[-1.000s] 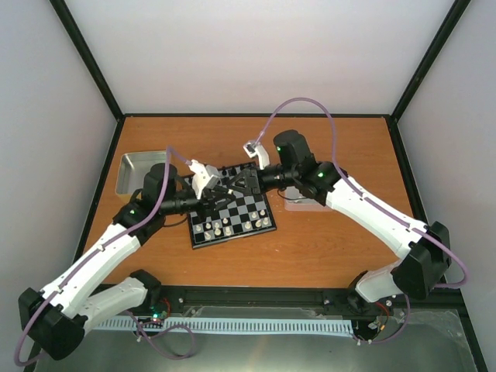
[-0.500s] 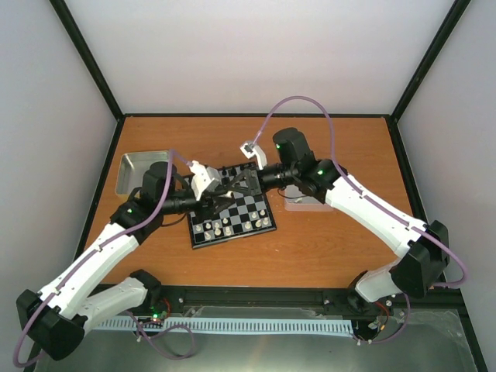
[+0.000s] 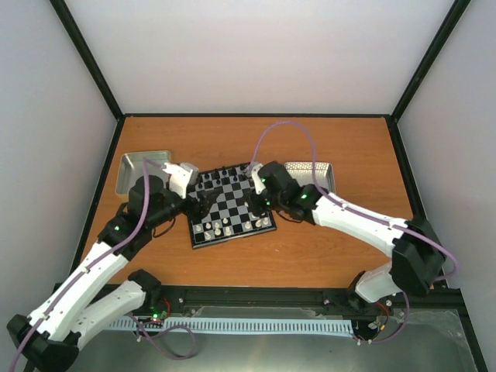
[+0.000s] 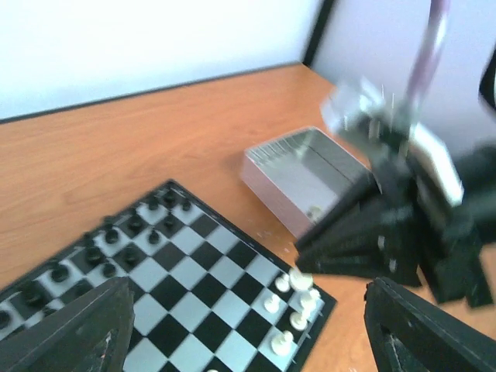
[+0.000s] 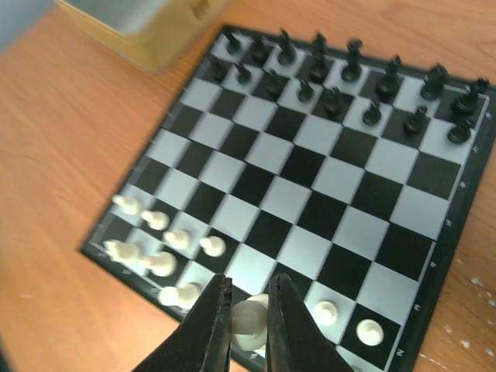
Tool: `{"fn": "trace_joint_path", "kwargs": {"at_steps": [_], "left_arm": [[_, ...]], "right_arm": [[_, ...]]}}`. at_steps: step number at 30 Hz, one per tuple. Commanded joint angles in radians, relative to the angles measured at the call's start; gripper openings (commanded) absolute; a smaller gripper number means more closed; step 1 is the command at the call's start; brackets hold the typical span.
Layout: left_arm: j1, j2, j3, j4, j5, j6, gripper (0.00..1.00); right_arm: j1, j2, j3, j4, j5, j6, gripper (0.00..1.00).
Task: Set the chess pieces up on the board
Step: Place the chess piece on the chessboard.
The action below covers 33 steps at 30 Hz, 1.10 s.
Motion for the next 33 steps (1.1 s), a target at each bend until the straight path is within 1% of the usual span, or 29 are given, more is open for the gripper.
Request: {"fn": "trace_joint_path", "kwargs": {"at_steps": [1, 6, 9, 15, 21, 26, 33], "left_arm": [[0.005, -0.076, 0.009, 0.005, -0.275, -0.130, 0.83], [0.005, -0.137, 0.030, 0.001, -0.417, -0.163, 0.85], [0.005, -0.159, 0.045, 0.002, -0.442, -0.171, 0.87], [0.005, -0.145, 0.081, -0.024, -0.434, -0.190, 0.87], [0.005, -0.128, 0.106, -0.059, -0.430, -0.220, 0.87], [0.005, -0.124, 0.103, -0.077, -0.413, -0.239, 0.88], [0.004, -0.129, 0.082, -0.073, -0.376, -0.258, 0.88]], "right_arm": [[0.063, 0.078, -0.040, 0.081, 0.256, -0.090, 0.03], [0.132, 0.137, -0.054, 0.137, 0.257, -0.112, 0.03], [0.162, 0.168, -0.053, 0.154, 0.242, -0.111, 0.03], [0.175, 0.187, -0.051, 0.168, 0.184, -0.085, 0.03], [0.175, 0.174, -0.049, 0.178, 0.075, -0.045, 0.03], [0.174, 0.160, -0.063, 0.173, 0.100, -0.025, 0.03], [0.175, 0.126, -0.088, 0.164, 0.118, -0.059, 0.03]]}}
